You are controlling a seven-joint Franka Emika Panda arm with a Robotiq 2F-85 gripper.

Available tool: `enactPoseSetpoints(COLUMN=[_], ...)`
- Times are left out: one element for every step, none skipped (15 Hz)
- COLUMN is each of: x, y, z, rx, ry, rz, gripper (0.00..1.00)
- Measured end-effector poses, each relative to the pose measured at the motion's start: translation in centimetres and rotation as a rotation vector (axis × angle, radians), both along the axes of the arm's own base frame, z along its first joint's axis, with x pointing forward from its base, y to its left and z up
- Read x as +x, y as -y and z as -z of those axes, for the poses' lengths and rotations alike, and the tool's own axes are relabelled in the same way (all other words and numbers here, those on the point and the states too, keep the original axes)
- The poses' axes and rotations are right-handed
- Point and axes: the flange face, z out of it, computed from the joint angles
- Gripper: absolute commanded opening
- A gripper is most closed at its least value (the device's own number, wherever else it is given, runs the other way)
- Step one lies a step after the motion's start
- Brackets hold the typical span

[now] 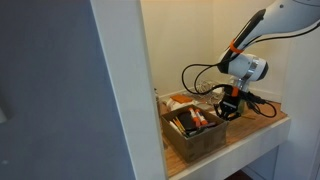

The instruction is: Press the white remote

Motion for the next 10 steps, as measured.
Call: enactPoseSetpoints(x=[0.1, 0.3, 0.5, 0.7, 0.8, 1.0, 1.2, 1.2, 1.2, 1.2], y=[-0.2, -0.4, -0.7, -0.9, -1.0, -1.1, -1.0, -0.9, -0.8, -0.6], z=[-0.3, -0.8, -1.5, -2.4, -3.5, -4.8, -6.2, -7.6, -9.2, -10.8], rx=[0.001, 0.003, 0.004, 0.005, 0.002, -0.006, -0.020, -0.041, -0.062, -0.086], ry=[0.005, 0.012, 0.021, 0.032, 0.046, 0.060, 0.071, 0.081, 0.091, 0.104], rz=[-0.004, -0.008, -0.014, -0.020, -0.026, -0.036, -0.052, -0.076, -0.099, -0.122], gripper=[0.00, 0.00, 0.00, 0.26, 0.27, 0.32, 0.40, 0.46, 0.54, 0.60])
